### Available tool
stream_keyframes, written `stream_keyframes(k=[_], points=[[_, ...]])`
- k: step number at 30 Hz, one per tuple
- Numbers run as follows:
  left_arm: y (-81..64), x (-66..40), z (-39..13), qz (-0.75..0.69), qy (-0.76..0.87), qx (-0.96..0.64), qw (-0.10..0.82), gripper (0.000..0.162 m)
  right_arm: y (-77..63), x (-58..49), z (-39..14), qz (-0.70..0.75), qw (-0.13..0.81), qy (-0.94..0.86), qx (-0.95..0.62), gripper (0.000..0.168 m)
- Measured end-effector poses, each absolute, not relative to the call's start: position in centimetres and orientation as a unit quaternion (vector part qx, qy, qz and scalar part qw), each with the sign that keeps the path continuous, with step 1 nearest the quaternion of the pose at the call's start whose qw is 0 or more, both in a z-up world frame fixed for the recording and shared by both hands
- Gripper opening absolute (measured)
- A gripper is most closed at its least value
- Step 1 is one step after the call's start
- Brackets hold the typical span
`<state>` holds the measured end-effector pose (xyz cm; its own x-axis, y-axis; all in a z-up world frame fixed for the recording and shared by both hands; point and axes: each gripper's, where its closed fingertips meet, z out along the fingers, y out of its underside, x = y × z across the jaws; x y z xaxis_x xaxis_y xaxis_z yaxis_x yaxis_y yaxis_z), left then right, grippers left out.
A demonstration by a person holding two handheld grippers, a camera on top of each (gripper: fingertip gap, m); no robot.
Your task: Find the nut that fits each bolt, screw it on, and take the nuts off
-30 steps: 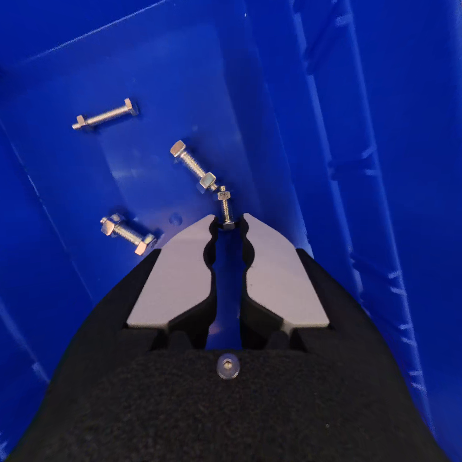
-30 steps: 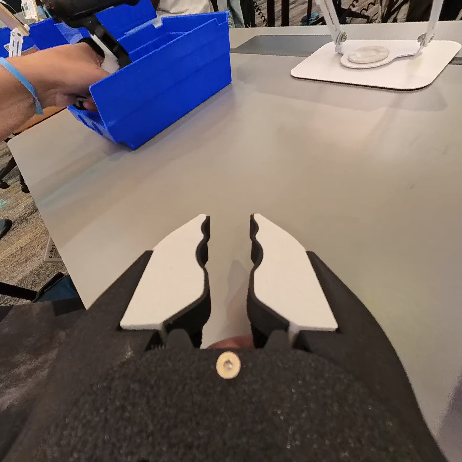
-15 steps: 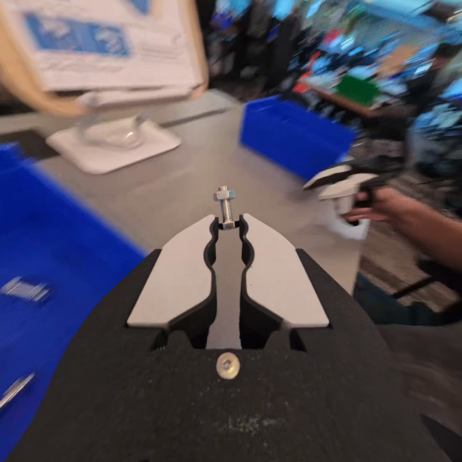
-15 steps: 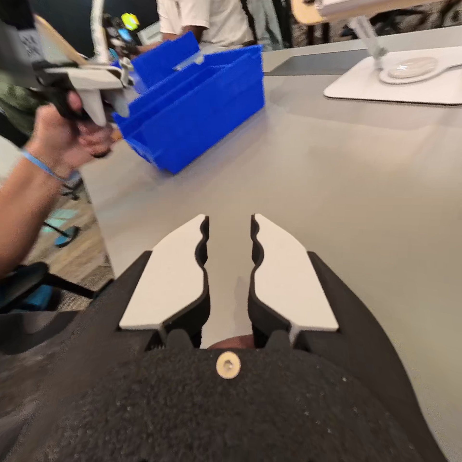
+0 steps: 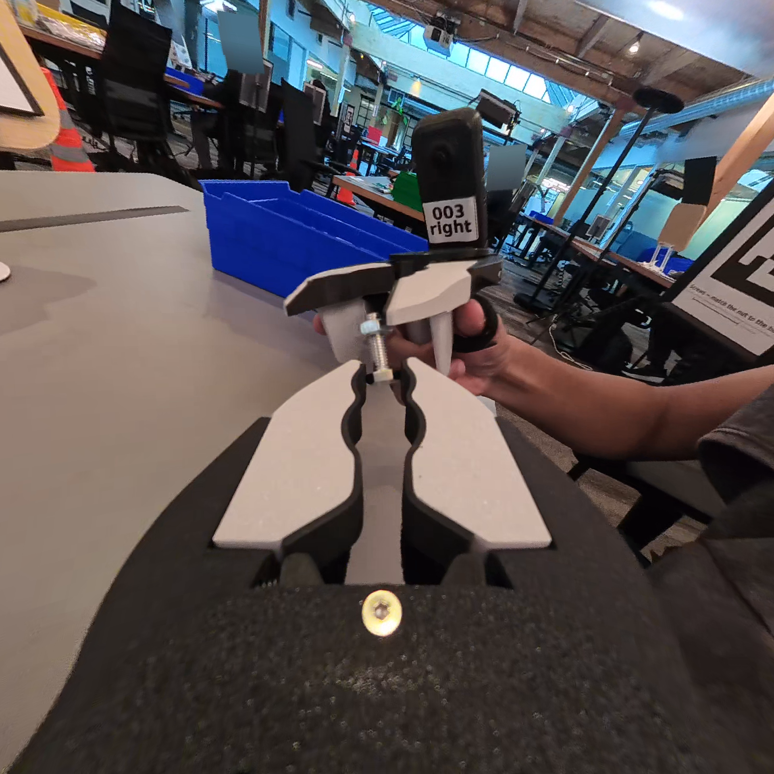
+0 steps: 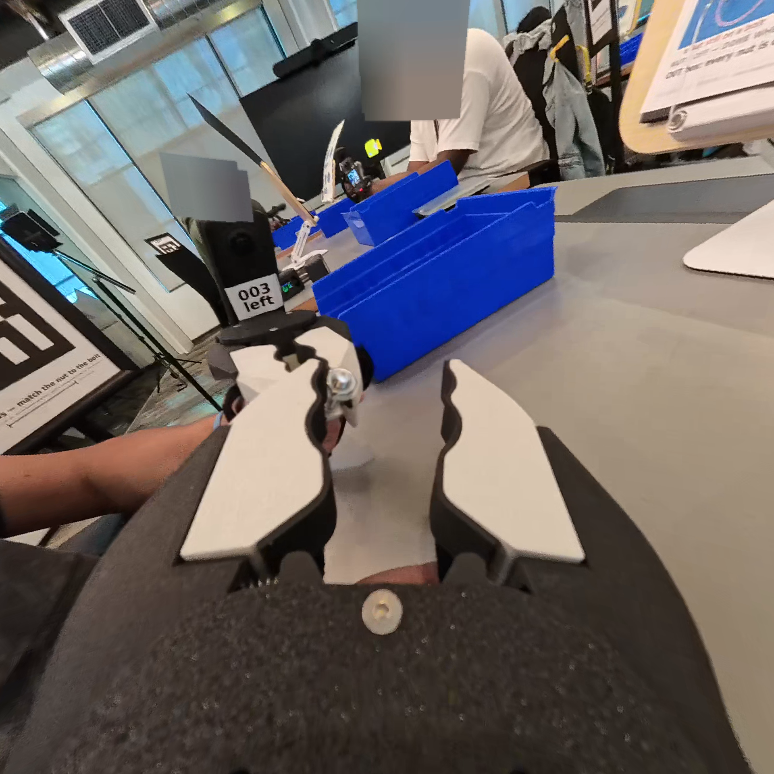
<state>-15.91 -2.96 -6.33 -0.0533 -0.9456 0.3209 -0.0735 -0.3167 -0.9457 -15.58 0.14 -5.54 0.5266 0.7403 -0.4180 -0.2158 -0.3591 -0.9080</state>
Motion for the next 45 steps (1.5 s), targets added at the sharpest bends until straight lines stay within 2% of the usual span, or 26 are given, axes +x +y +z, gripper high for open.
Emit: stream_keyframes(k=[2,10,15,21,24,27,34,40,45], points=[[-3.0,-16.1,-6.2,-0.576,0.446,-0.571,0.379,0.015,0.5,-14.6,-6.2,0.443,0.529,-0.18,-0.701,0.046],[-2.9,-16.5,-5.7,-0.6,0.434,-0.564,0.367,0.015,-1.2,-16.0,-5.4,0.459,0.52,-0.219,-0.687,0.049],[-4.0,-16.7,-5.1,-0.624,0.44,-0.544,0.348,0.015,-1.0,-15.4,-7.2,0.455,0.505,-0.216,-0.701,0.046],[-4.6,-16.4,-5.8,-0.616,0.453,-0.548,0.338,0.015,-2.4,-16.5,-5.0,0.475,0.511,-0.253,-0.67,0.048],[-4.8,-16.6,-5.4,-0.62,0.452,-0.544,0.339,0.015,-2.3,-16.3,-6.2,0.459,0.501,-0.261,-0.686,0.053],[-4.8,-16.9,-4.9,-0.626,0.448,-0.539,0.342,0.015,-2.0,-15.6,-7.7,0.454,0.489,-0.251,-0.701,0.049],[-4.8,-17.0,-5.7,-0.618,0.452,-0.548,0.337,0.015,-3.1,-15.9,-4.6,0.47,0.51,-0.27,-0.668,0.049],[-5.9,-16.7,-4.7,-0.624,0.466,-0.531,0.333,0.015,-2.2,-15.4,-8.3,0.442,0.481,-0.264,-0.709,0.049],[-5.8,-16.5,-5.6,-0.611,0.472,-0.541,0.332,0.015,-3.6,-15.9,-5.6,0.471,0.495,-0.282,-0.673,0.051]])
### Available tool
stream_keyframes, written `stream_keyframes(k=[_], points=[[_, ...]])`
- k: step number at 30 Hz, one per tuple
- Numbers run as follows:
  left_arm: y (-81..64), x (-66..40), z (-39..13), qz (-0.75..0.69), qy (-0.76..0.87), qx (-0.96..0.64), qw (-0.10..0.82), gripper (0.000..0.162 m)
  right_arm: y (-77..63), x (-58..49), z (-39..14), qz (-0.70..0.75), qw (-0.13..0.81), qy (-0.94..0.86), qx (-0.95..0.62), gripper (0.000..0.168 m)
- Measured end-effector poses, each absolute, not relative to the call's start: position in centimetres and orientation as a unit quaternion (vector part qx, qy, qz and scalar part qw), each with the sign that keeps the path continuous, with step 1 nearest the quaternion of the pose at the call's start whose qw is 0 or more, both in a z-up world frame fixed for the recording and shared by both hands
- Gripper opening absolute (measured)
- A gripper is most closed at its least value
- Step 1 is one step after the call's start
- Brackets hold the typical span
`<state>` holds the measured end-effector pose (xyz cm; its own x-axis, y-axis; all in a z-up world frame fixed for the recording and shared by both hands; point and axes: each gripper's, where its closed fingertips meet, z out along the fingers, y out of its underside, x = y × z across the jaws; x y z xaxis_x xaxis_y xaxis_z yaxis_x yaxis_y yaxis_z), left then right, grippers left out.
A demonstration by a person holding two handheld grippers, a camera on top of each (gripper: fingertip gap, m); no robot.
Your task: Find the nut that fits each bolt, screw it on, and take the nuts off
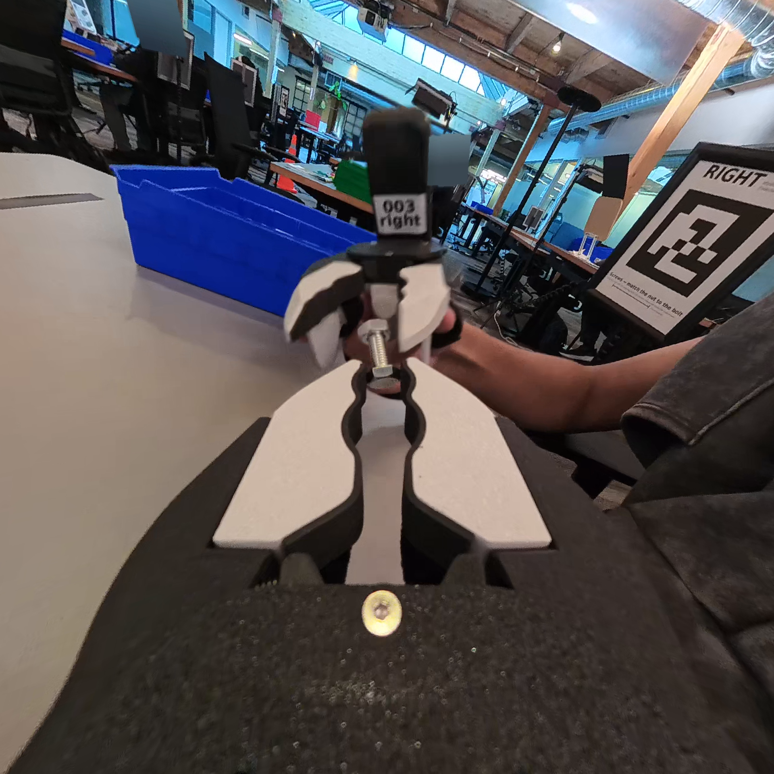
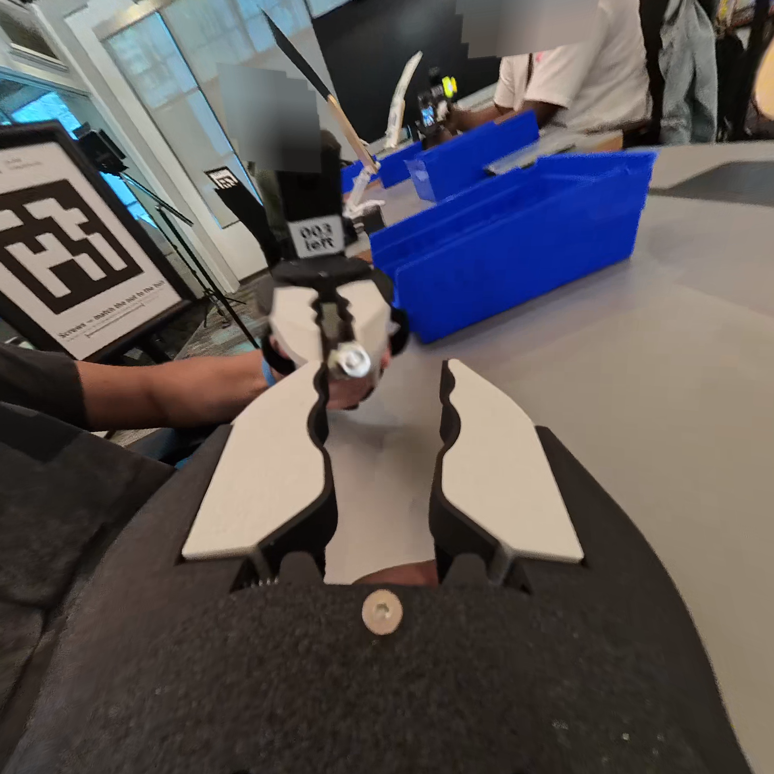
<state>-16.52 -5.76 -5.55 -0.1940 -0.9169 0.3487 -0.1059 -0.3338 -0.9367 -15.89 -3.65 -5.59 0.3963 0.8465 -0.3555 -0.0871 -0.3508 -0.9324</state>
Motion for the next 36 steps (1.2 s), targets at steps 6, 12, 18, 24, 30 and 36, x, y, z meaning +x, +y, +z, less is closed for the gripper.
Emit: stream_keyframes(k=[6,12,18,24,30,36], points=[[-6.2,-16.4,-5.3,-0.612,0.476,-0.538,0.331,0.015,-3.4,-15.9,-6.3,0.457,0.489,-0.29,-0.684,0.059],[-5.7,-16.7,-5.2,-0.615,0.469,-0.538,0.334,0.015,-3.3,-15.4,-8.2,0.458,0.468,-0.284,-0.7,0.054],[-5.9,-16.5,-5.6,-0.615,0.473,-0.539,0.327,0.015,-3.9,-15.9,-4.9,0.469,0.499,-0.295,-0.666,0.052],[-6.3,-16.7,-4.7,-0.626,0.472,-0.527,0.329,0.015,-3.2,-15.3,-9.0,0.451,0.461,-0.287,-0.708,0.053],[-6.1,-16.6,-5.6,-0.617,0.476,-0.537,0.322,0.015,-4.3,-15.9,-4.6,0.471,0.498,-0.301,-0.663,0.053],[-6.4,-16.8,-4.4,-0.633,0.47,-0.523,0.325,0.015,-3.3,-15.2,-8.5,0.445,0.468,-0.293,-0.706,0.053]])
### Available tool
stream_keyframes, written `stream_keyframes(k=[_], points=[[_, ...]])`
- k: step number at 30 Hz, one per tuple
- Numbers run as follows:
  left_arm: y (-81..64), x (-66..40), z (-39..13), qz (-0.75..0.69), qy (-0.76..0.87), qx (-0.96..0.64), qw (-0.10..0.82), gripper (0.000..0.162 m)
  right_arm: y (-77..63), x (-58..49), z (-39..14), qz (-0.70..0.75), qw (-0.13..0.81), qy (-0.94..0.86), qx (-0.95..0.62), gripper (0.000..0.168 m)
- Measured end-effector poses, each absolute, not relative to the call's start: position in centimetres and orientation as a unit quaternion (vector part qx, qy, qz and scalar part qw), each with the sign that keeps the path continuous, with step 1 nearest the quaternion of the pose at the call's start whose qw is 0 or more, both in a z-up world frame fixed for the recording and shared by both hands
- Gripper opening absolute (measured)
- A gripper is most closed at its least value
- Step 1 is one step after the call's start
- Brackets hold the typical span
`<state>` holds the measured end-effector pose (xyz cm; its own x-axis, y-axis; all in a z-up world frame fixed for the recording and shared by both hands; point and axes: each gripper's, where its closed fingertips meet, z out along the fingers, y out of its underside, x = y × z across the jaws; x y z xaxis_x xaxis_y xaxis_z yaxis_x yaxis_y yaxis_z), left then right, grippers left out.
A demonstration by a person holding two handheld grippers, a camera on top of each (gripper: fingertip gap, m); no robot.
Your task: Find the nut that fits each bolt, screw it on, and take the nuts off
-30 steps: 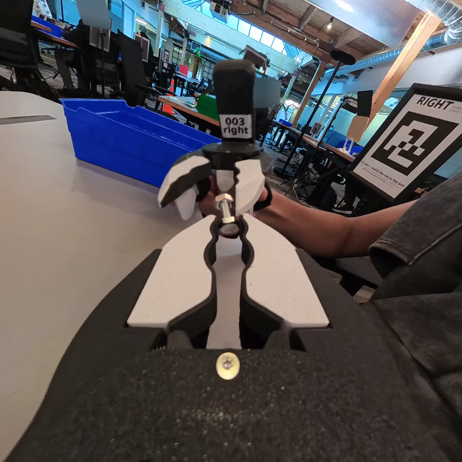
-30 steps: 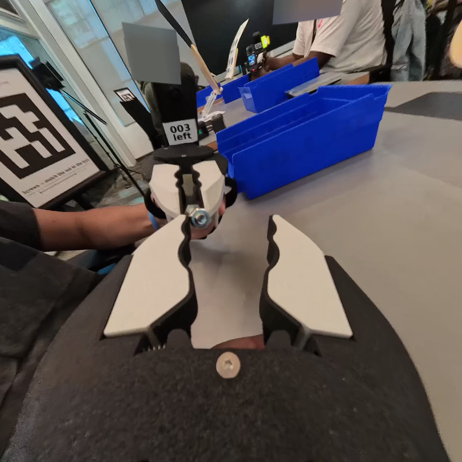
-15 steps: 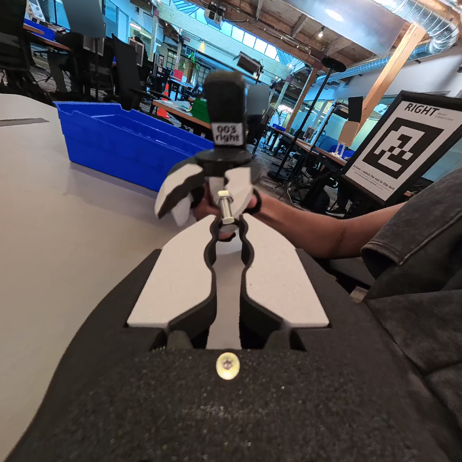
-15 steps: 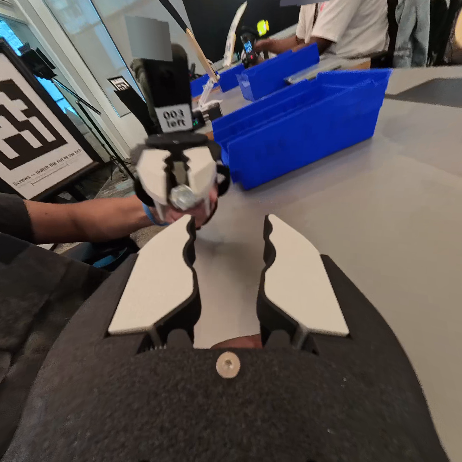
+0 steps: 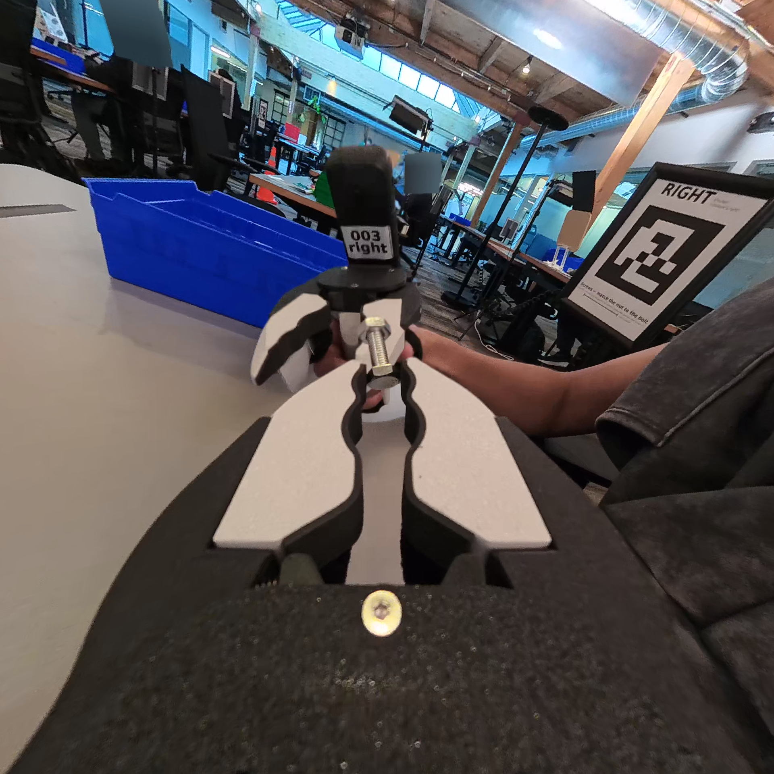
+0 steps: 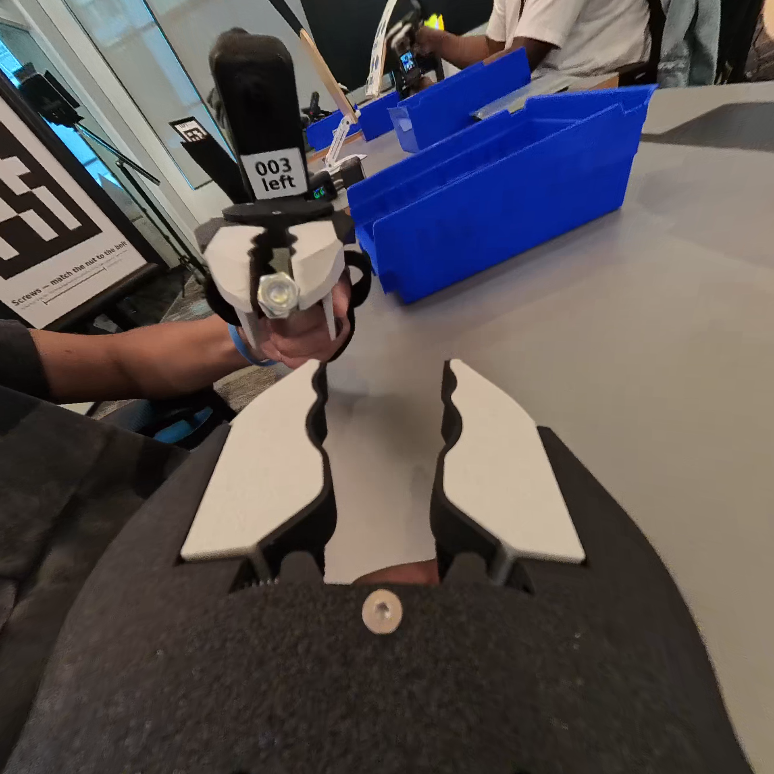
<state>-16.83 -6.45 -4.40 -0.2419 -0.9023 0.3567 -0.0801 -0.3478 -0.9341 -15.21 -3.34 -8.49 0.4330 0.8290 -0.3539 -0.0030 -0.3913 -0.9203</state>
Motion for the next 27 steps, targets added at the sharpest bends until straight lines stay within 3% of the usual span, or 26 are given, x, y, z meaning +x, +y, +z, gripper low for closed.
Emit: stream_keyframes(k=[7,10,14,22,27], points=[[-6.1,-16.6,-5.8,-0.621,0.474,-0.538,0.318,0.015,-4.4,-15.9,-4.4,0.46,0.501,-0.307,-0.666,0.051],[-6.4,-16.6,-5.2,-0.625,0.475,-0.531,0.32,0.015,-3.7,-15.5,-6.2,0.441,0.49,-0.305,-0.687,0.058],[-6.3,-16.8,-4.7,-0.631,0.47,-0.526,0.323,0.015,-3.4,-14.9,-9.3,0.432,0.461,-0.3,-0.715,0.053],[-6.3,-16.5,-5.8,-0.621,0.478,-0.535,0.315,0.015,-4.6,-15.4,-4.8,0.47,0.491,-0.304,-0.667,0.051],[-6.7,-16.5,-5.1,-0.626,0.48,-0.526,0.317,0.015,-4.1,-15.4,-8.4,0.443,0.458,-0.313,-0.704,0.051]])
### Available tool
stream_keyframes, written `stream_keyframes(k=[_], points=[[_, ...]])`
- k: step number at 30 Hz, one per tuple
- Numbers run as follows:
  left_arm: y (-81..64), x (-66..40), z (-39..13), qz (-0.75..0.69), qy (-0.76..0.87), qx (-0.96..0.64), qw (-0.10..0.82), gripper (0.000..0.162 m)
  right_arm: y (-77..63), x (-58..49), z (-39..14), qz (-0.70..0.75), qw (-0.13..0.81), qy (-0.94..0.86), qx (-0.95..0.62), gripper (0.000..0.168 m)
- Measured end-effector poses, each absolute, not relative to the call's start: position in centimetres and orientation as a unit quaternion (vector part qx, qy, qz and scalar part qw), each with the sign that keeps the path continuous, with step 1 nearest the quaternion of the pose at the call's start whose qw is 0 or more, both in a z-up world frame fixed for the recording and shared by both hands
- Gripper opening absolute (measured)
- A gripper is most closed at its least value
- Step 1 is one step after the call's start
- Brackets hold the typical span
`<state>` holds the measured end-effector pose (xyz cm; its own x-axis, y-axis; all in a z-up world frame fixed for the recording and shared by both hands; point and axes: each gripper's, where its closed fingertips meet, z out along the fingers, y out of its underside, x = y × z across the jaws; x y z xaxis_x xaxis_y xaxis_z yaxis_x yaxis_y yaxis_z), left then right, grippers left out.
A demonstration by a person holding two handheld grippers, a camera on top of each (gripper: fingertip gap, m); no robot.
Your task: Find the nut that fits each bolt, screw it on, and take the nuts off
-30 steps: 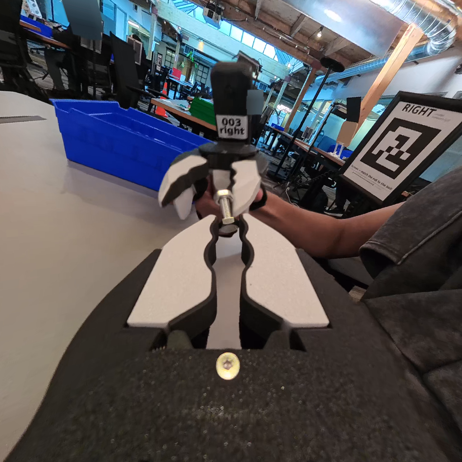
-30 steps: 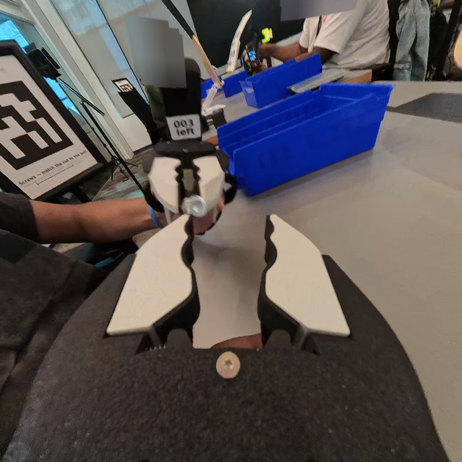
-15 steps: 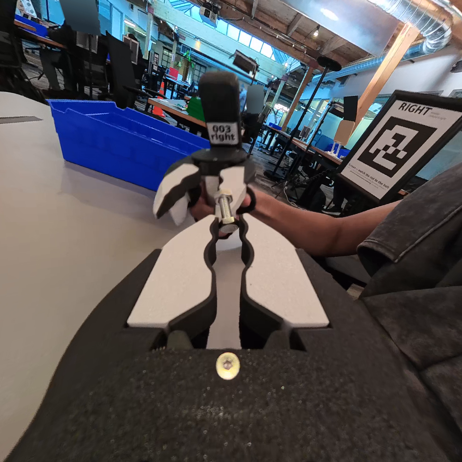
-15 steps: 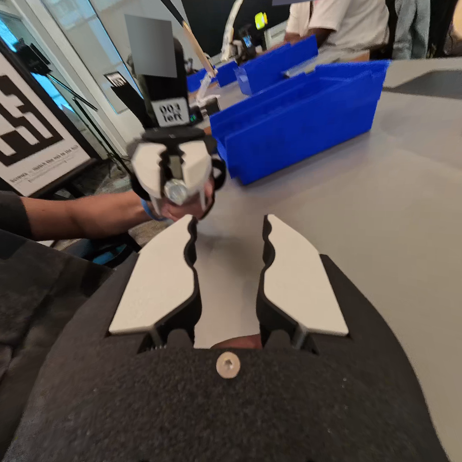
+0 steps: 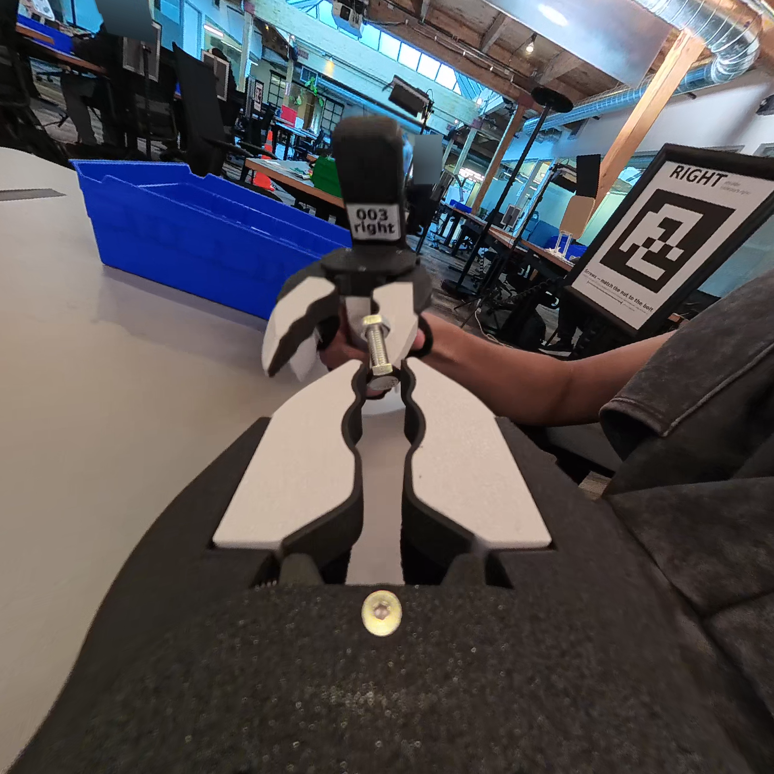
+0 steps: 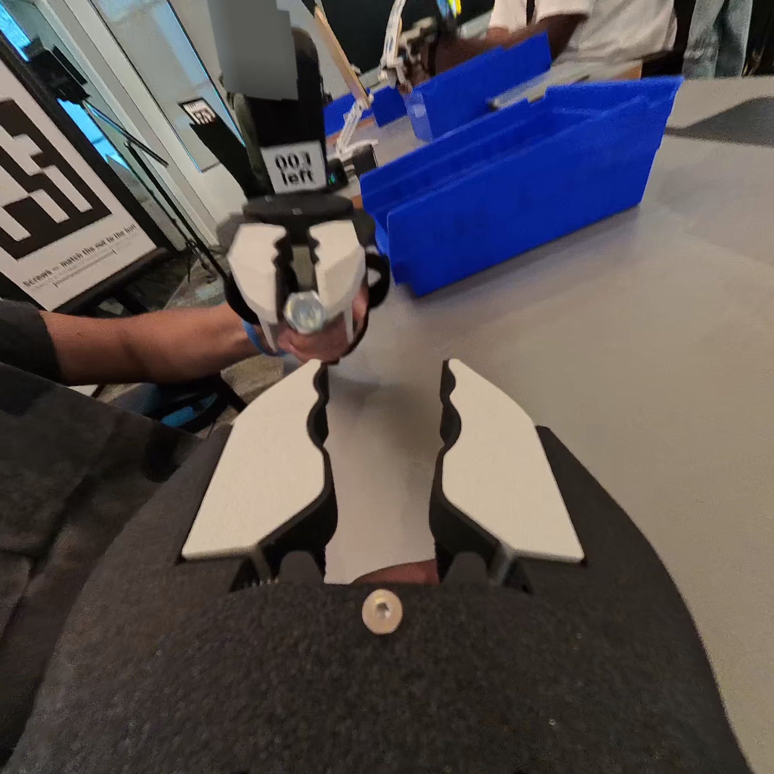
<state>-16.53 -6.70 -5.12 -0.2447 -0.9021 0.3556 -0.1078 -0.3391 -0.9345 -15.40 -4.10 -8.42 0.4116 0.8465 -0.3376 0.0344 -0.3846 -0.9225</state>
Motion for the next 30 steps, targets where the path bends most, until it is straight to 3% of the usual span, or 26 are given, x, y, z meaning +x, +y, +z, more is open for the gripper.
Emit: stream_keyframes(k=[12,14,16,19,23,30], points=[[-6.4,-16.6,-6.1,-0.613,0.488,-0.536,0.314,0.015,-5.8,-16.0,-5.5,0.491,0.458,-0.323,-0.667,0.044],[-6.7,-16.5,-6.3,-0.614,0.492,-0.535,0.308,0.015,-5.9,-16.1,-5.8,0.496,0.452,-0.325,-0.666,0.038],[-7.0,-16.4,-6.4,-0.617,0.495,-0.532,0.303,0.015,-6.2,-16.2,-6.0,0.493,0.446,-0.341,-0.665,0.015],[-7.4,-16.5,-6.1,-0.635,0.492,-0.524,0.283,0.015,-6.8,-16.1,-6.1,0.469,0.463,-0.379,-0.65,0.015],[-8.5,-16.7,-6.1,-0.677,0.484,-0.512,0.21,0.015,-7.9,-16.2,-6.3,0.308,0.549,-0.501,-0.595,0.015],[-10.0,-17.6,-7.0,-0.721,0.458,-0.516,0.063,0.014,-9.1,-16.7,-7.1,-0.017,0.595,-0.65,-0.473,0.015]])
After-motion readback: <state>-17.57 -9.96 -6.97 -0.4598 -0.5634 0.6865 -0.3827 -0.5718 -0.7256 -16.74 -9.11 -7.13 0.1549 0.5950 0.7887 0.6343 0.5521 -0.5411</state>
